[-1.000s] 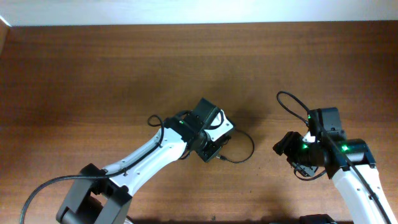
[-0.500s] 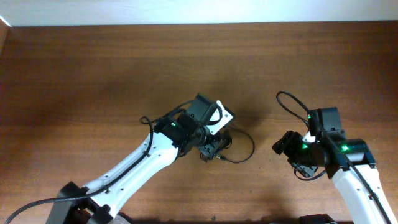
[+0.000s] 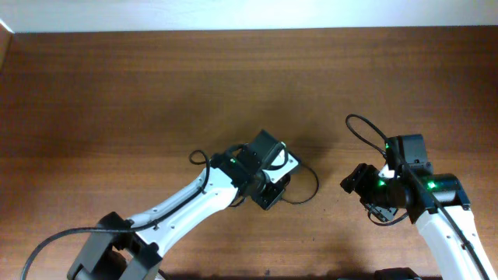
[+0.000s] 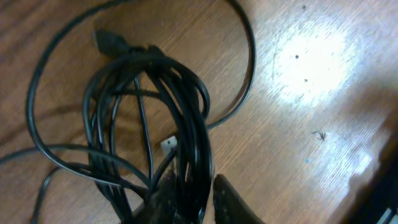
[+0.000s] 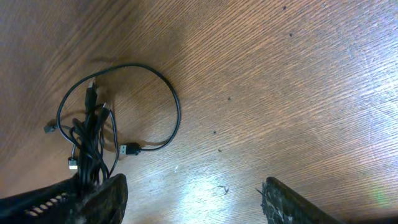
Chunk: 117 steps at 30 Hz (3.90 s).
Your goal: Untangle cables
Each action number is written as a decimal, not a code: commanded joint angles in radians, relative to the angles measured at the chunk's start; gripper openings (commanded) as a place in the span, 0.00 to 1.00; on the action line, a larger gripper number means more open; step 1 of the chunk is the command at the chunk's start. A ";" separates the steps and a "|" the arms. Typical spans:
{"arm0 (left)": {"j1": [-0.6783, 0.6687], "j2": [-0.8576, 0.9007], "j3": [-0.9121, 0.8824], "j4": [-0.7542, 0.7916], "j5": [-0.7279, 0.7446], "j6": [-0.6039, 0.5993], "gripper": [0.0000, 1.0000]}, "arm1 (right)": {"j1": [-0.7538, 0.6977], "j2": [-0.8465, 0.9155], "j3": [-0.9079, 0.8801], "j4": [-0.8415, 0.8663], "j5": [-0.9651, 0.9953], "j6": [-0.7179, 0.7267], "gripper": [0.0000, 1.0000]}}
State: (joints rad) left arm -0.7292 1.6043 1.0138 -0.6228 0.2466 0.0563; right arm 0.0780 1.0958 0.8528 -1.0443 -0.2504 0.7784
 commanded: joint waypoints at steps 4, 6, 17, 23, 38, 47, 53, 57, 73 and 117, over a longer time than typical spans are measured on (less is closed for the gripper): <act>-0.002 0.013 -0.060 0.157 0.000 0.004 0.00 | -0.006 -0.007 0.022 0.000 -0.076 0.027 0.70; -0.002 0.013 -0.060 0.167 -0.005 0.005 0.00 | -0.006 -0.007 0.022 0.000 -0.085 0.045 0.70; -0.001 0.011 -0.060 0.206 -0.031 0.005 0.00 | -0.006 -0.006 0.021 -0.027 -0.113 0.049 0.76; 0.079 -0.046 -0.060 0.132 -0.217 0.017 0.00 | -0.006 -0.005 0.021 0.047 -0.113 0.049 0.77; 0.179 -0.275 -0.059 0.132 0.153 0.364 0.00 | -0.006 0.366 0.021 0.540 -0.828 -0.023 0.47; 0.660 -0.275 -0.060 0.113 0.853 0.365 0.00 | 0.087 0.370 0.021 0.600 -0.837 -0.010 0.29; 0.535 -0.275 -0.061 0.068 0.381 0.413 0.00 | 0.185 0.370 0.021 0.965 -0.798 0.266 0.34; 0.459 -0.275 -0.061 0.068 0.348 0.426 0.00 | 0.232 0.370 0.021 1.068 -0.657 0.360 0.40; 0.389 -0.429 -0.061 0.148 0.467 0.494 0.00 | 0.335 0.370 0.021 0.803 -0.339 0.377 0.04; 0.383 -0.262 -0.183 0.014 0.358 0.338 0.27 | 0.369 0.672 0.021 0.682 0.020 0.034 0.04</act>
State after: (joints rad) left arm -0.3313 1.3346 0.8665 -0.6434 0.6083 0.3820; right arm 0.4358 1.7245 0.8909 -0.3462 -0.2981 0.8143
